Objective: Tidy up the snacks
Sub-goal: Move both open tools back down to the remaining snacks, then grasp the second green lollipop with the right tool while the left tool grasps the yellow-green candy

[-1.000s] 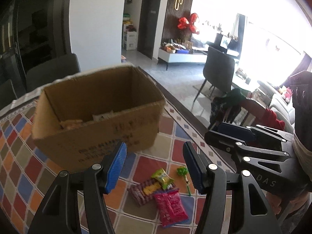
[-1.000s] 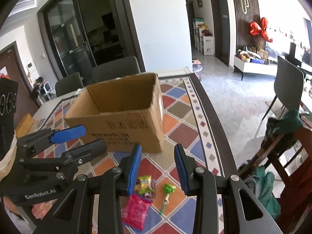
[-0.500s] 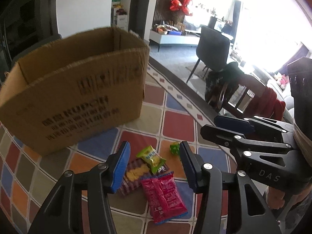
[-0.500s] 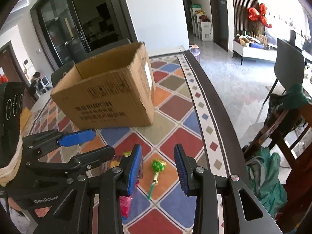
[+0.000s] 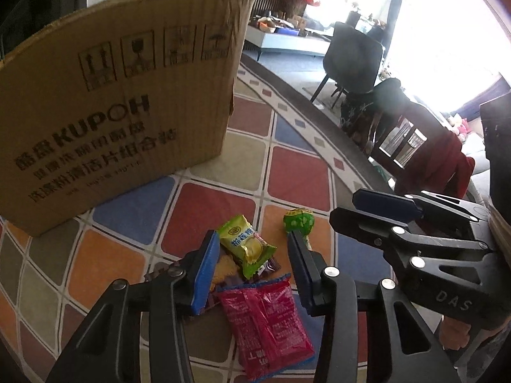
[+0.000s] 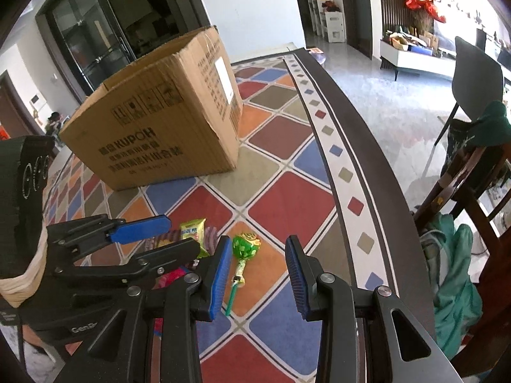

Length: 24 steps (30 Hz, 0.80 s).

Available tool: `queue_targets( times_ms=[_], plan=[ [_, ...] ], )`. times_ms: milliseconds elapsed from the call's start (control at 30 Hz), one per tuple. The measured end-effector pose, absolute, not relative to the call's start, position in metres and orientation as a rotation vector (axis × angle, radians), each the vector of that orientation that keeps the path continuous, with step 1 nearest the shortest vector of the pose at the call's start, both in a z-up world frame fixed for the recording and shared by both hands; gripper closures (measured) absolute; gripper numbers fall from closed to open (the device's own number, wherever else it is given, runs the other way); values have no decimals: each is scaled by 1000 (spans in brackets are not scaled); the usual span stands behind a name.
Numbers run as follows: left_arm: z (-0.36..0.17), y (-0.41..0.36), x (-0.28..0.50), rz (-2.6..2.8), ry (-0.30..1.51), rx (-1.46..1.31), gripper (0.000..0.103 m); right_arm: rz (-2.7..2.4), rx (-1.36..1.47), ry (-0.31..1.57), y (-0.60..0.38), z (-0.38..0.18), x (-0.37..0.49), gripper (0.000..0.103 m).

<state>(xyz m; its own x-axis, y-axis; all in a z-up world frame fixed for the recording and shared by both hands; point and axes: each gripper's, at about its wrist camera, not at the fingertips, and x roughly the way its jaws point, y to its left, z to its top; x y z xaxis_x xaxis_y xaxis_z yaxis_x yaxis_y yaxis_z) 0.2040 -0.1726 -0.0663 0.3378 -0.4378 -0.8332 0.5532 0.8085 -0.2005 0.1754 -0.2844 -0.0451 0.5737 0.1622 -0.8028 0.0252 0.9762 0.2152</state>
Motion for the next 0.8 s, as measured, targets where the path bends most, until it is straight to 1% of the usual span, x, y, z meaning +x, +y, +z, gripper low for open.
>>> queue_targets(
  times_ms=[200,233,400,800],
  plan=[
    [-75,-176,211,-626,1061,133,60,91,216,968,-282,-48,178,67],
    [-76,-176,212,-621,1064,138,64,94,217,969,-281,-49,178,67],
    [-79,-175,214,-612,1072,141,75,107,231,979,-280,-52,181,67],
    [-68,-153,216,-580,1054,89,76,127,253,1019,-273,-66,193,67]
  ],
)
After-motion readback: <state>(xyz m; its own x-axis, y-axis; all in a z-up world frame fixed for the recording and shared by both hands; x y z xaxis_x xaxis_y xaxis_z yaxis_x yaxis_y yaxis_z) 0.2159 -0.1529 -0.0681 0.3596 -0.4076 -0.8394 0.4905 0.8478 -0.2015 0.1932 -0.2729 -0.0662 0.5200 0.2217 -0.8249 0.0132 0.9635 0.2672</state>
